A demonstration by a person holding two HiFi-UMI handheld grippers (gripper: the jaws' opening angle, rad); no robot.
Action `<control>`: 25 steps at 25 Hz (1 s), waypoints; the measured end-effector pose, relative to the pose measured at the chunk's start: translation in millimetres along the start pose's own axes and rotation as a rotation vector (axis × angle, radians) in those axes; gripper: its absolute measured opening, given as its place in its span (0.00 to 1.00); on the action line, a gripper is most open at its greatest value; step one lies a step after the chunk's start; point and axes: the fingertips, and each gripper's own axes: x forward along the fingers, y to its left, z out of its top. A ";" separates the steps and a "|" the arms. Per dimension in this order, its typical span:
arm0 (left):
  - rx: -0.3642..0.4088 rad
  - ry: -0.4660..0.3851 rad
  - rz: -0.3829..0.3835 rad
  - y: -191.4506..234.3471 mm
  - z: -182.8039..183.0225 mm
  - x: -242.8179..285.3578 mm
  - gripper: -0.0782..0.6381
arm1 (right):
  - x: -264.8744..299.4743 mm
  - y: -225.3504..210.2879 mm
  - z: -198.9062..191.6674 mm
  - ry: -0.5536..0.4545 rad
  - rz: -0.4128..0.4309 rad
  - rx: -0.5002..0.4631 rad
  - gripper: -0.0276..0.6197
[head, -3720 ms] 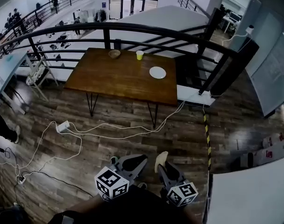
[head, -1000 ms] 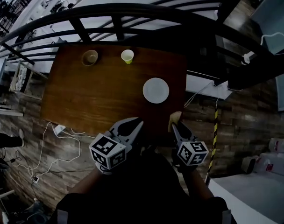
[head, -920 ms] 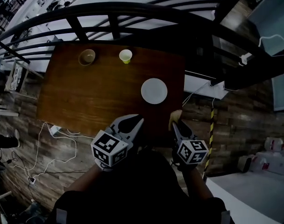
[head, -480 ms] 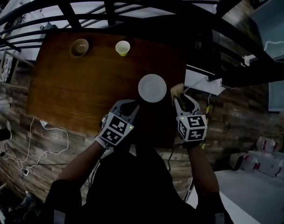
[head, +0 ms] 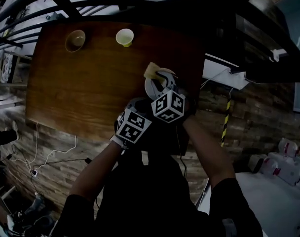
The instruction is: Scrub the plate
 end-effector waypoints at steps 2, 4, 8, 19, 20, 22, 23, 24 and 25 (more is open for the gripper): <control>-0.005 0.013 -0.001 -1.9 0.0 12.4 0.16 | 13.7 7.3 -1.1 0.006 0.025 -0.063 0.24; -0.007 0.025 -0.006 -3.4 0.6 22.0 0.16 | 21.4 7.1 -4.9 0.020 0.039 -0.095 0.24; 0.004 0.066 -0.017 -5.5 -3.7 33.1 0.16 | 25.1 -6.8 -22.7 0.065 0.043 -0.074 0.24; 0.007 0.123 -0.027 -5.3 -12.7 46.6 0.16 | -0.7 -38.6 -84.3 0.160 0.008 0.026 0.24; 0.007 0.124 -0.028 -5.9 -12.3 46.9 0.16 | -2.9 -39.5 -87.0 0.163 0.006 0.032 0.24; 0.009 0.126 -0.032 -7.8 -11.9 46.8 0.16 | -7.6 -41.8 -90.2 0.166 0.000 0.049 0.24; 0.010 0.127 -0.034 -9.0 -12.1 46.2 0.16 | -10.1 -43.2 -89.9 0.163 -0.006 0.061 0.24; 0.010 0.127 -0.036 -10.0 -12.4 45.2 0.16 | -12.3 -44.9 -88.1 0.157 -0.014 0.074 0.24; 0.010 0.126 -0.037 -10.9 -12.7 44.0 0.16 | -14.3 -46.4 -84.9 0.148 -0.023 0.090 0.24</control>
